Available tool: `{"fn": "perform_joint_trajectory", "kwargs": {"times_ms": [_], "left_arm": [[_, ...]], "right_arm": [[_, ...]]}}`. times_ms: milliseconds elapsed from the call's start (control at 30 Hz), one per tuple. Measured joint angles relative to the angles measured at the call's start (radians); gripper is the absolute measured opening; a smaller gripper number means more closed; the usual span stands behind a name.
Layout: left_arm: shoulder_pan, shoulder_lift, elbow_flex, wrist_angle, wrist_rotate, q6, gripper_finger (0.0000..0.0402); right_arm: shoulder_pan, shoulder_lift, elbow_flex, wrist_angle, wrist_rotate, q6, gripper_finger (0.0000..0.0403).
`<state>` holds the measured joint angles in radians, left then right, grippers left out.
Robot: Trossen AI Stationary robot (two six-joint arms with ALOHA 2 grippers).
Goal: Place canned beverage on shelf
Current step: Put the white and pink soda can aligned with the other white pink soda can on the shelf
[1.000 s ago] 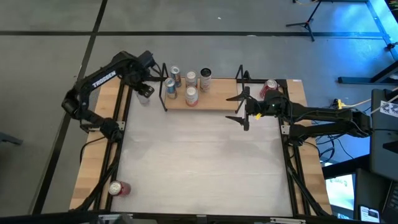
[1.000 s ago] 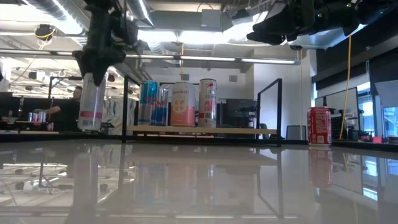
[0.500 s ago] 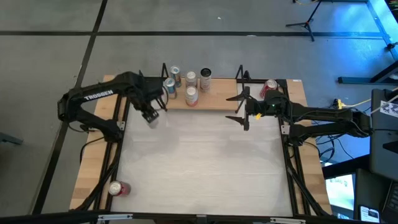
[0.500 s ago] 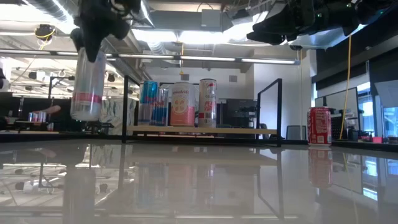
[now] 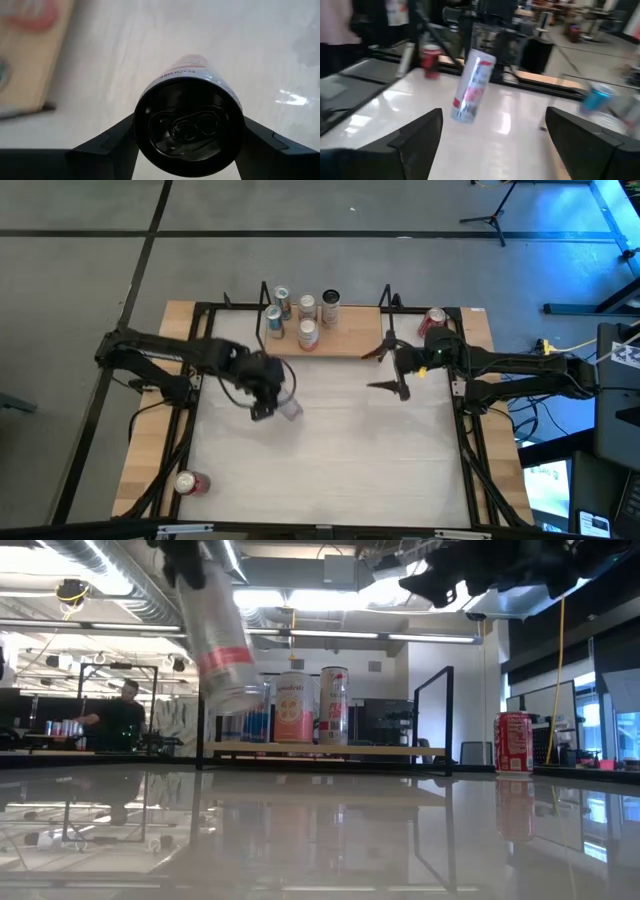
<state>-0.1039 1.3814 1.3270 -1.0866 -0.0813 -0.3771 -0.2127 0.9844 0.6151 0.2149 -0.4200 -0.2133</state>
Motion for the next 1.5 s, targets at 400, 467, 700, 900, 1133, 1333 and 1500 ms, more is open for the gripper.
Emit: {"fn": "perform_joint_trajectory", "kwargs": {"times_ms": [400,467,700,900,1133,1333,1500], "left_arm": [[-0.179,0.238,0.000,0.206,-0.173,0.288,0.0241],[-0.188,0.264,0.001,0.222,-0.176,0.328,0.0241],[-0.198,0.286,0.025,0.185,-0.130,0.230,0.0241],[-0.199,0.289,0.178,-0.044,-0.056,0.121,0.0241],[-0.191,0.287,0.182,-0.046,0.010,0.097,0.0245],[-0.193,0.287,0.134,-0.021,0.019,0.091,0.0258],[-0.195,0.287,0.105,0.003,0.019,0.091,0.0268]], "right_arm": [[0.290,0.020,0.000,-0.060,0.118,0.030,0.0349],[0.332,0.046,0.000,-0.066,0.150,0.074,0.0349],[0.443,0.145,-0.001,-0.046,0.263,0.177,0.0349],[0.471,0.219,-0.001,0.013,0.377,0.235,0.0349],[0.468,0.286,-0.002,0.036,0.403,0.290,0.0349],[0.468,0.297,-0.002,0.059,0.403,0.296,0.0349],[0.468,0.297,-0.002,0.075,0.403,0.288,0.0349]]}}
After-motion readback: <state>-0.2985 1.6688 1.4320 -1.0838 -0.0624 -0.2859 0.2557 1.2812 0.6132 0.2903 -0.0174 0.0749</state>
